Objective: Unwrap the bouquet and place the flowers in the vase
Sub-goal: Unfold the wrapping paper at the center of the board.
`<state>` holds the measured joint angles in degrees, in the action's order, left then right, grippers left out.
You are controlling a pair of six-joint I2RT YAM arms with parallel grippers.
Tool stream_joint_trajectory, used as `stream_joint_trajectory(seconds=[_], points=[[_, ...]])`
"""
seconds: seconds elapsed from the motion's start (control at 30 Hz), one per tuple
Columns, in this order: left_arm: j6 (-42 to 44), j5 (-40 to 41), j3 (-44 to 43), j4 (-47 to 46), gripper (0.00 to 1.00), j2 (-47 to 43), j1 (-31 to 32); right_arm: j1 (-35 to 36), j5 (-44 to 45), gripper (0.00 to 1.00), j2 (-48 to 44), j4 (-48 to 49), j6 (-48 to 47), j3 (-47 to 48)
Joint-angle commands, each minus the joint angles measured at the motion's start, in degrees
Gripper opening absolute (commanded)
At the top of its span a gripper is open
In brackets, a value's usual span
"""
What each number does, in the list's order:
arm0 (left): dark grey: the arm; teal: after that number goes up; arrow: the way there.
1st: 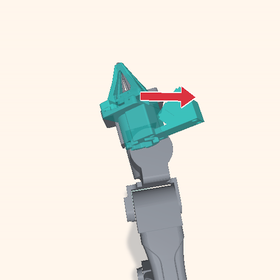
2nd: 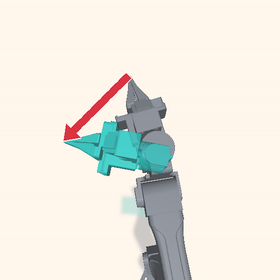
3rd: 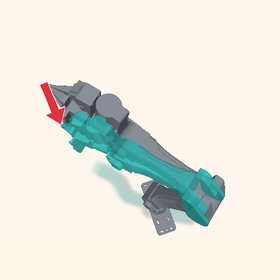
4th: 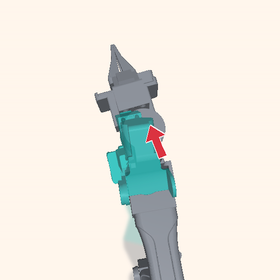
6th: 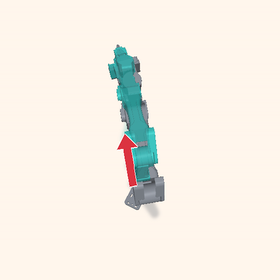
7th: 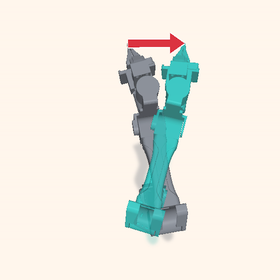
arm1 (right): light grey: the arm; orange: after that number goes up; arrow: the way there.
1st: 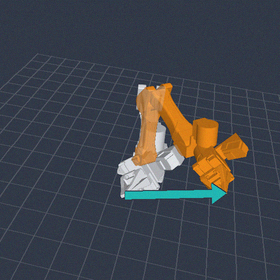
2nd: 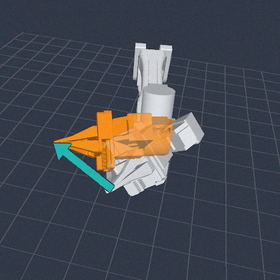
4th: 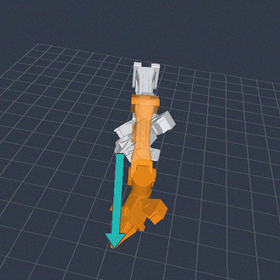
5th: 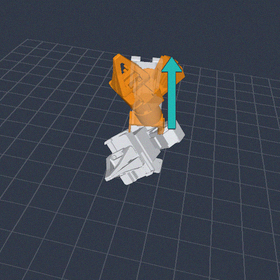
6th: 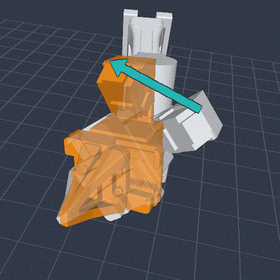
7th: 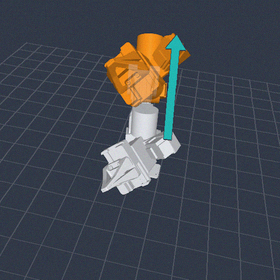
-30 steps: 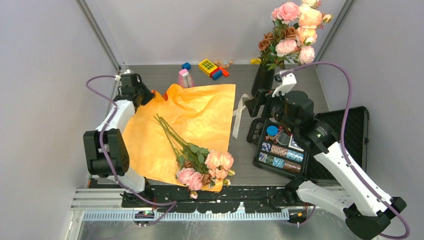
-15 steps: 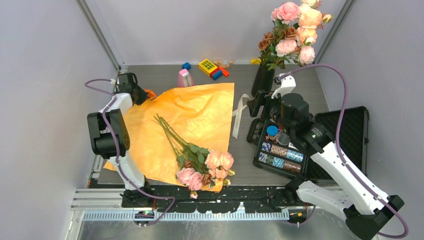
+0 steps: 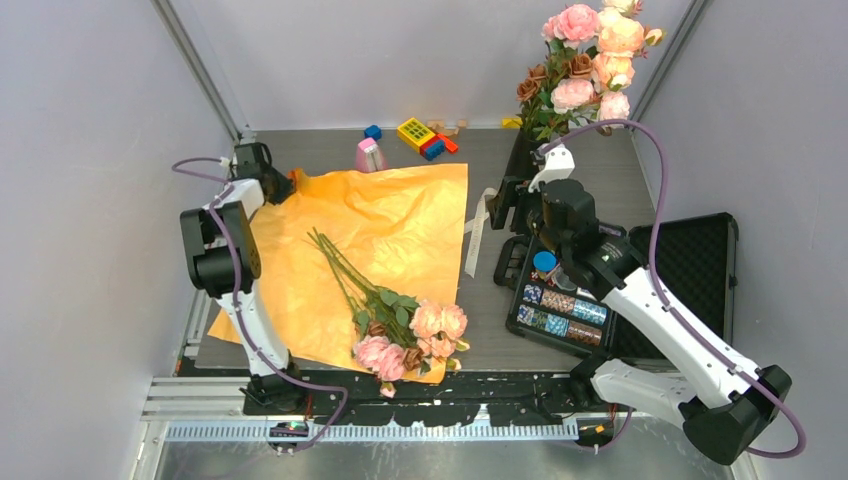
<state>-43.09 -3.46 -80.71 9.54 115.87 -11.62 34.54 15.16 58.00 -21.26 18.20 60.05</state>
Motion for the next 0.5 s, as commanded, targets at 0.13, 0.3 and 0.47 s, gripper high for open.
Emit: stream_joint_trajectory(seconds=[0.13,0.3,0.47], points=[[2.65,-2.39,-2.41,-2.10,0.54,-4.00,-2.26,-0.01,0.84,0.73,0.03,2.83,0.78,0.18],[7.25,-0.73,-1.80,0.17,0.76,-9.97,-2.27,0.00,0.80,0.73,-2.19,1.94,1.75,-0.73],[8.99,-0.63,2.57,-0.57,0.80,-17.05,-1.99,0.00,-0.20,0.73,-4.25,0.93,3.12,-2.03]])
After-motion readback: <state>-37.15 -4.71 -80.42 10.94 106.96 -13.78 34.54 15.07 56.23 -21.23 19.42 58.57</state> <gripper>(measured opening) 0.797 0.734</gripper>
